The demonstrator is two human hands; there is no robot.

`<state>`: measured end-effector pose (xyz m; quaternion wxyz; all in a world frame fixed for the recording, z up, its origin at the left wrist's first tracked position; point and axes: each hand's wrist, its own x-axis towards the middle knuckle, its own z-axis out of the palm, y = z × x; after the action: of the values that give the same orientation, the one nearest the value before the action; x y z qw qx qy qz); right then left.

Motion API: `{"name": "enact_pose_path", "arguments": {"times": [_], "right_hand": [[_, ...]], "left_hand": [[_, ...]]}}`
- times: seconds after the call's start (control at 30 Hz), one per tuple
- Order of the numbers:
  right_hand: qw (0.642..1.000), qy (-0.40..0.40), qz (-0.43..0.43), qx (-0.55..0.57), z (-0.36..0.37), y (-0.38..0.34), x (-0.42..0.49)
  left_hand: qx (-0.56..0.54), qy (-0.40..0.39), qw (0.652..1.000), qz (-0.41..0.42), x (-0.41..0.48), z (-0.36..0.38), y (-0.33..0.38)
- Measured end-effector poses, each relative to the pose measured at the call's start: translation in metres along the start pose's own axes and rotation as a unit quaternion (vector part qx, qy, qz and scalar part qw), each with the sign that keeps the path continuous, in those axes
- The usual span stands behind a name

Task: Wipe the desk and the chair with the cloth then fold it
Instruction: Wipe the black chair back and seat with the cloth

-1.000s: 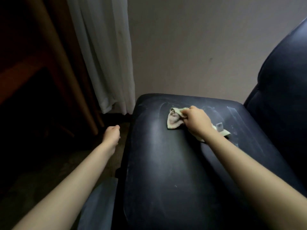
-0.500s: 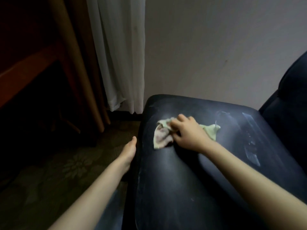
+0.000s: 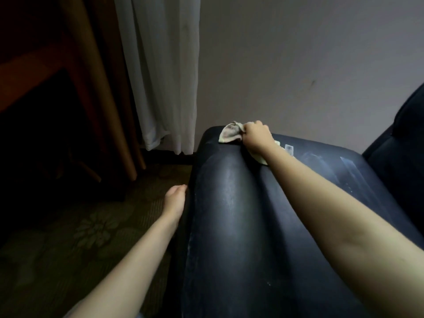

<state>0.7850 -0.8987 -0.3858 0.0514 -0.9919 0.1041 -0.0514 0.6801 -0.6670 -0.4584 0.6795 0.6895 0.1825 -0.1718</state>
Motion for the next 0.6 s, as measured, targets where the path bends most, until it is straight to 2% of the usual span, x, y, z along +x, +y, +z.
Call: {"name": "enact_pose_path", "arguments": {"times": [0.1,0.2,0.33,0.47,0.6], "right_hand": [[0.999,-0.003,0.032,-0.021,0.001,-0.012,0.012],[1.000,-0.008,-0.002,-0.017,-0.005,-0.033,0.007],[0.986,-0.047,-0.161,-0.026,-0.015,-0.064,-0.035],[0.938,-0.060,-0.337,-0.047,-0.018,-0.077,-0.112],[0.935,-0.098,-0.341,-0.010,-0.020,-0.072,-0.109]], "left_hand": [[0.010,-0.022,1.000,0.016,0.003,0.001,0.007],[-0.005,-0.031,0.999,0.020,0.007,0.000,0.008],[-0.041,-0.015,0.999,0.027,0.010,0.003,0.003],[-0.159,-0.030,0.987,-0.002,0.011,0.005,0.007],[-0.192,-0.024,0.981,-0.017,0.010,0.006,0.010]]}}
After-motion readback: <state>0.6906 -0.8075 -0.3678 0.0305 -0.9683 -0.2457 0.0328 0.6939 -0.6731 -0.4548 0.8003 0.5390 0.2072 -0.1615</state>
